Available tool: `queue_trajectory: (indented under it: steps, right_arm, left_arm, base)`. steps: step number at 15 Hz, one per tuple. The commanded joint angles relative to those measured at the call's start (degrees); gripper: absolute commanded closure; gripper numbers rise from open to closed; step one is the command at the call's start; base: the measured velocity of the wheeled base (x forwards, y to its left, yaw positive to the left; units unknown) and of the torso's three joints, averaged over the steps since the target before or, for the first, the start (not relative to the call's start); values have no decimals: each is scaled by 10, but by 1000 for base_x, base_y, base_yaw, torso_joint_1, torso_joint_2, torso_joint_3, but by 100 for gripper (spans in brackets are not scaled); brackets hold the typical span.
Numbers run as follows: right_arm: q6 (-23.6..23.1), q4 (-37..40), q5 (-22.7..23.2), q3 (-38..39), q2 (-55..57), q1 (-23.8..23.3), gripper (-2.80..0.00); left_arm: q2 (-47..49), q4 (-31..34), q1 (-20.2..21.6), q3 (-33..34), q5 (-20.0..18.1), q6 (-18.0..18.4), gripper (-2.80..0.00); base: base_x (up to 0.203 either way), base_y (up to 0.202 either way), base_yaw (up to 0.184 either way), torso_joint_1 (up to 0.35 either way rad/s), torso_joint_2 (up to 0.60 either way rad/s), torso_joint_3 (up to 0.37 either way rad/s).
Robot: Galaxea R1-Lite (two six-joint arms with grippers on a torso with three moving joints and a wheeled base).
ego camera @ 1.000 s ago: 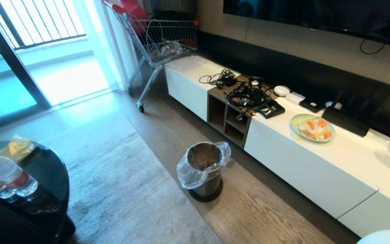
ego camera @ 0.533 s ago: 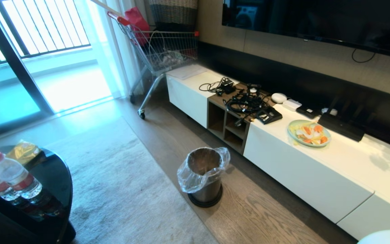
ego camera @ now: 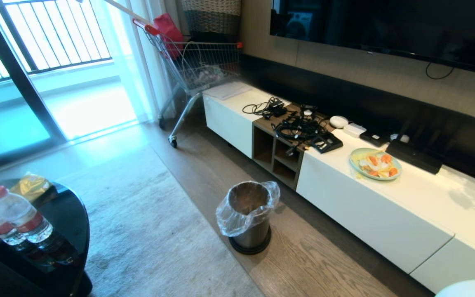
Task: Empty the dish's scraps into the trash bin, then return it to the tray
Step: Put the bowl back to the table
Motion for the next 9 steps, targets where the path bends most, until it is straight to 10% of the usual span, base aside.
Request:
queue_trajectory:
  steps: [1,9]
  right_arm:
    - [-1,0,0,0,1,0,0]
    - [-1,0,0,0,1,0,0]
  left_arm:
    - [0,0,0,0,0,0,0]
    - [0,0,0,0,0,0,0]
  base:
    - [0,0,0,0,0,0]
    - [0,0,0,0,0,0]
